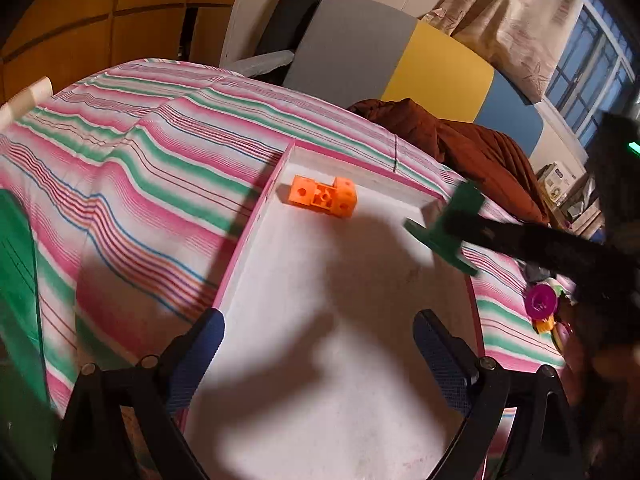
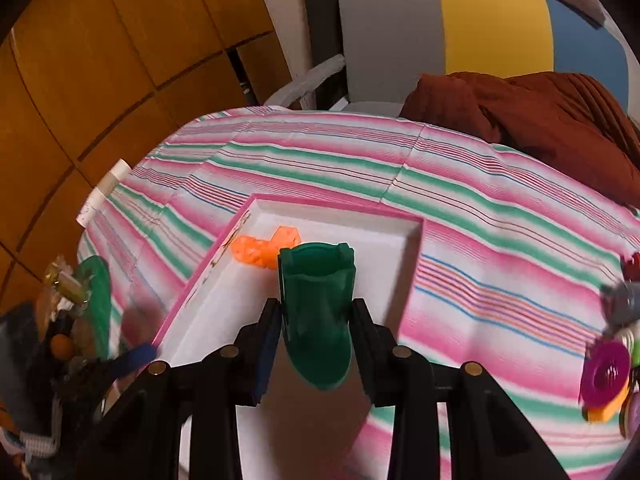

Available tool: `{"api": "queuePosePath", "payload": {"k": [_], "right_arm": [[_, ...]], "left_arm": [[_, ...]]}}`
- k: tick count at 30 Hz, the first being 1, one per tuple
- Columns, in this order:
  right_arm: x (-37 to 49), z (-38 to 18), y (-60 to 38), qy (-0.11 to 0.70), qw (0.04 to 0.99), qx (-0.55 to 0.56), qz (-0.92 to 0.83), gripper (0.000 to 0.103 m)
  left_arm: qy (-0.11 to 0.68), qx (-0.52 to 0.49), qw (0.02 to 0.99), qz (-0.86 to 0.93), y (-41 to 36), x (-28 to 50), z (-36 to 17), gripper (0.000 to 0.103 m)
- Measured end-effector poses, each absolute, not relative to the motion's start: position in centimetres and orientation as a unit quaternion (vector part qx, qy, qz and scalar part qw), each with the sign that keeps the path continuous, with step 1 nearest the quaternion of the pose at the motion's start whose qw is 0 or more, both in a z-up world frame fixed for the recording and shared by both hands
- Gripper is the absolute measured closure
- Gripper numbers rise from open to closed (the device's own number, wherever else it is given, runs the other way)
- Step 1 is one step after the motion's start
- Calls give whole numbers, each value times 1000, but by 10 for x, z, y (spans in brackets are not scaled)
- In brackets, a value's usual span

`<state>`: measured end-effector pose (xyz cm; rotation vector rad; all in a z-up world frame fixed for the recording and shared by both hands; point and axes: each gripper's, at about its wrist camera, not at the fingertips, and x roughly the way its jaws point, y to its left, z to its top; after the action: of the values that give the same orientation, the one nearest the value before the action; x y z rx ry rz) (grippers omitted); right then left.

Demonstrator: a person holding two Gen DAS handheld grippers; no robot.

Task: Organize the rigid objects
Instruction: 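Carry the orange cubes into the white tray and open the left gripper while the right carries the cup, then lower the green cup into the white tray and open the right gripper, then move the right gripper back to the pile and grasp the purple oval soap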

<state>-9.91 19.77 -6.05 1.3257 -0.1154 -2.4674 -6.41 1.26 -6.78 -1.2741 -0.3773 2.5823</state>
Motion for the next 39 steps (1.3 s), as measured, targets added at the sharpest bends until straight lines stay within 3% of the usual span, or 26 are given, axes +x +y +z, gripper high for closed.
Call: {"api": "queuePosePath", "payload": {"k": [18,29,39], "right_arm": [[-168,-87,159,4,135,483,-865,65],[-134,-76,190,-50,144,492,-857,62],[-84,-59,221,-18,121,471,-874,62]], "left_arm": [[-137,-424,139,885,-1,-43,-63,5],[-144,-435,137,878,3,-40,-67,5],[-132,-437,153,876,21,-30,-62,3]]}}
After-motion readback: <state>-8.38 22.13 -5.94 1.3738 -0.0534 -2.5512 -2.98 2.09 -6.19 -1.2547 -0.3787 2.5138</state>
